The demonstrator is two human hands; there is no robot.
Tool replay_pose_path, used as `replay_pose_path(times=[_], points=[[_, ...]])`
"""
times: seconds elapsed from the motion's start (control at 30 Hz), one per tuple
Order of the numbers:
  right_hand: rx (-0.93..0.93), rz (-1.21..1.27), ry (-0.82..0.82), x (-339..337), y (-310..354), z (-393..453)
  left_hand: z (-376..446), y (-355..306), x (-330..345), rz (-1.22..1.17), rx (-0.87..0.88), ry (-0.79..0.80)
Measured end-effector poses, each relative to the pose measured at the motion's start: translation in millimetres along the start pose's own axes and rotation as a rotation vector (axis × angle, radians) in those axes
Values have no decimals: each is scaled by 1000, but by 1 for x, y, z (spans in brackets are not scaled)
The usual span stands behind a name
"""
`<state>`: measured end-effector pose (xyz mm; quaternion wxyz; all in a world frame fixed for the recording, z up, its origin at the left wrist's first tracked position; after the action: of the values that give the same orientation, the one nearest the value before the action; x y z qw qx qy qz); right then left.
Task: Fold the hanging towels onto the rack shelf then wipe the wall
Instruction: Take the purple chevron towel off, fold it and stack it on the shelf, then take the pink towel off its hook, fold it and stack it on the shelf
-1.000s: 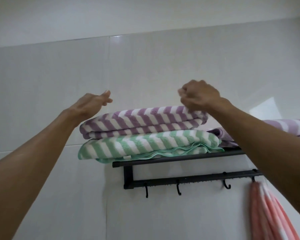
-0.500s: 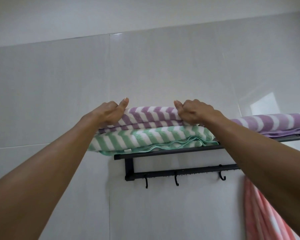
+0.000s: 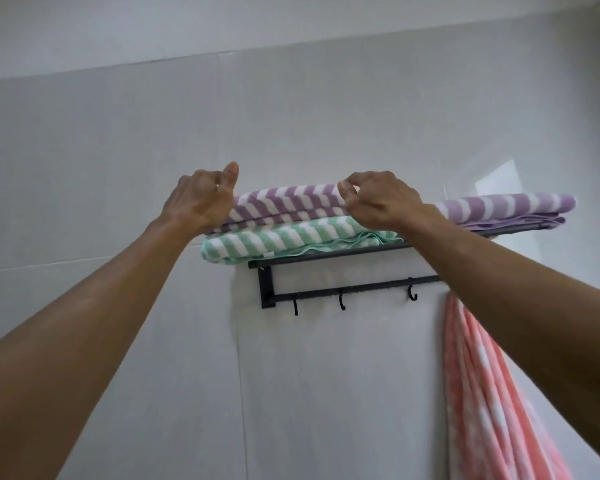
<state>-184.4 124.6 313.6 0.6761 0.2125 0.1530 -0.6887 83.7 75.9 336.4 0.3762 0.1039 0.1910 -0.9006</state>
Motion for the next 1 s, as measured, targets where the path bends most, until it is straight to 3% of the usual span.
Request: replay_pose_path(times=[0.4,0.7,1.0], points=[[15,16,268,-51,-23,-124,-119,-29,12,-133,-76,140],[61,14,333,-105,-135,-181,-199,-140,61,-287,-80,244],[139,131,544,-111,-269,-280,-322,-255,160,-434,-311,414]])
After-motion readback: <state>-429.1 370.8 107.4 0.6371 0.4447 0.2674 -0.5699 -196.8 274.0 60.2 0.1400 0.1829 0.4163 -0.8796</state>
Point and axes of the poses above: each hand's wrist, its own z-axis towards the middle knuckle, its own x-axis out of the palm, y = z × x, the point moved 1 cm from there along z, towards the middle knuckle, and after that the axes turned 9 degrees about -z, right-handed, at the moved point
